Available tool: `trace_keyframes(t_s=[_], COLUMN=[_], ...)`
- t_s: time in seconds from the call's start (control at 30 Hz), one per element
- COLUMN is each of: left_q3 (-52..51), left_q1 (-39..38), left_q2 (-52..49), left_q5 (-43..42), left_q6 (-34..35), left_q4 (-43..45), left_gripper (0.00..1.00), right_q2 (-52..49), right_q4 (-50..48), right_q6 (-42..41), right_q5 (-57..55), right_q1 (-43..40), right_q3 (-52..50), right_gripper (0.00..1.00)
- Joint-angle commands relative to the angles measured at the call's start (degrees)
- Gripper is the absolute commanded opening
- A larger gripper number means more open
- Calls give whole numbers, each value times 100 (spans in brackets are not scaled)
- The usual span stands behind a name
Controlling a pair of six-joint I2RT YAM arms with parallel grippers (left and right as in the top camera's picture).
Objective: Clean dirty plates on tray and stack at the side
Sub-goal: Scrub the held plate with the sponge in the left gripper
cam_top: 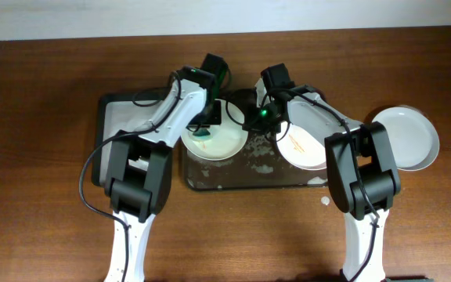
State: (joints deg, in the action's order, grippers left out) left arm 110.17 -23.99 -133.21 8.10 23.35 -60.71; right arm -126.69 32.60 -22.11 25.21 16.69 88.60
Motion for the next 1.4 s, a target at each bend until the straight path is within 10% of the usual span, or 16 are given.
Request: trace_keyframes(t_s=[0.0, 0.23, 0.63, 1.03, 1.37], left_q3=[-354, -1005, -1005, -1005, -1005], left_q1=[-184, -175, -236, -184, -166], left_q2=[-186, -190, -190, -190, -190], left_q5=[378, -26, -2830, 1357, 2632], left_q6=[986, 1349, -1790, 225, 745], left_q4=[7, 260, 42, 970, 1635], left_gripper=[1, 1, 1, 1, 1], right_q2=[-131, -131, -131, -131, -131], right_q4=[11, 9, 9, 35, 61], right_q6=[-92, -94, -94, -92, -92], right_q5=[-310, -310, -313, -326, -422], right_q1=[-96, -109, -107, -107, -96], right_q3=[-175, -175, -175, -181, -181], right_gripper=[4, 4, 4, 4, 4])
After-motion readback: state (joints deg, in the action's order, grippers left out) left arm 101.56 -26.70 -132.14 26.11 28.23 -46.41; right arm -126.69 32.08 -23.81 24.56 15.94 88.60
